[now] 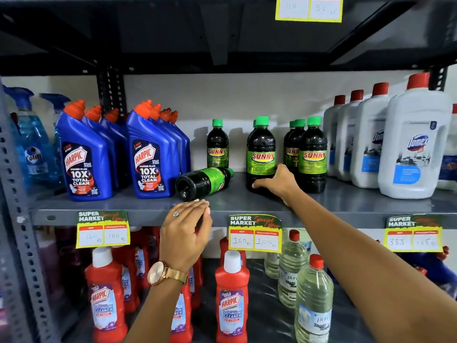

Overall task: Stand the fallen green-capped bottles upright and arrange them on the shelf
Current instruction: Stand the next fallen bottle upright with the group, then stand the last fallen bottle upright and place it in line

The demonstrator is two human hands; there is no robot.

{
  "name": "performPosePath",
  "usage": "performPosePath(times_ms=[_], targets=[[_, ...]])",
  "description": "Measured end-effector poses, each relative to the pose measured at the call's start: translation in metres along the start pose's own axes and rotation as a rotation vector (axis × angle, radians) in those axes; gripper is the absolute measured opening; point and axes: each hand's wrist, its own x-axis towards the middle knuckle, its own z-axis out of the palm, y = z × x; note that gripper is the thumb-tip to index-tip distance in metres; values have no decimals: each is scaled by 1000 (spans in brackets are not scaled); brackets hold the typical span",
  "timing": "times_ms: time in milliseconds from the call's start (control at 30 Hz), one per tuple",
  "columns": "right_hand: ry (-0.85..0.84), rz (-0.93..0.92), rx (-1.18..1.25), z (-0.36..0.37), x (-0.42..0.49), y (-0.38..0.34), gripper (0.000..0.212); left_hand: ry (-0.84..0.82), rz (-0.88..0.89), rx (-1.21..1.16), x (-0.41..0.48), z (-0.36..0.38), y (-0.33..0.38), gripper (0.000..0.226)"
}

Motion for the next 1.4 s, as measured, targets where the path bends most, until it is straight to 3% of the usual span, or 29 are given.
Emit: performPosePath(times_ms=[267,433,567,633,700,767,833,1000,1100,1233,1333,1400], targets=[[19,9,-51,-1,-2,-1,82,-39,-14,-4,0,-3,1,25],[100,35,34,-7,-12,-7,105,-129,18,-65,1,-15,1,28],[272,-253,4,-14,-37,-9,49,-42,49,-84,-7,-34,-18,27],[177,-330,6,-11,-52,-22,31,-11,-26,5,-7,-43,-31,28],[-53,-260,16,2,-57,-44,50,-54,-117,121,0,-44,-36,31],[-296,-57,43,21,-56,-67,76,-97,-122,208,5,-40,-37,31],[-444,124,-39,41,-50,-85,90,-100,-90,265,5,-37,-37,29],[-563,326,-98,73,-20,-108,89,-112,-52,314,1,-32,-45,35],[-610,400,-60,76,-10,-110,72,-114,-27,322,1,-30,-46,34],[-502,374,290,86,-16,-85,62,-90,-55,323,-4,-27,-46,37],[-269,242,428,92,-25,-67,86,-46,-71,305,-4,-22,-46,37],[-139,176,401,91,-28,-65,88,-23,-83,290,-4,-19,-45,37]])
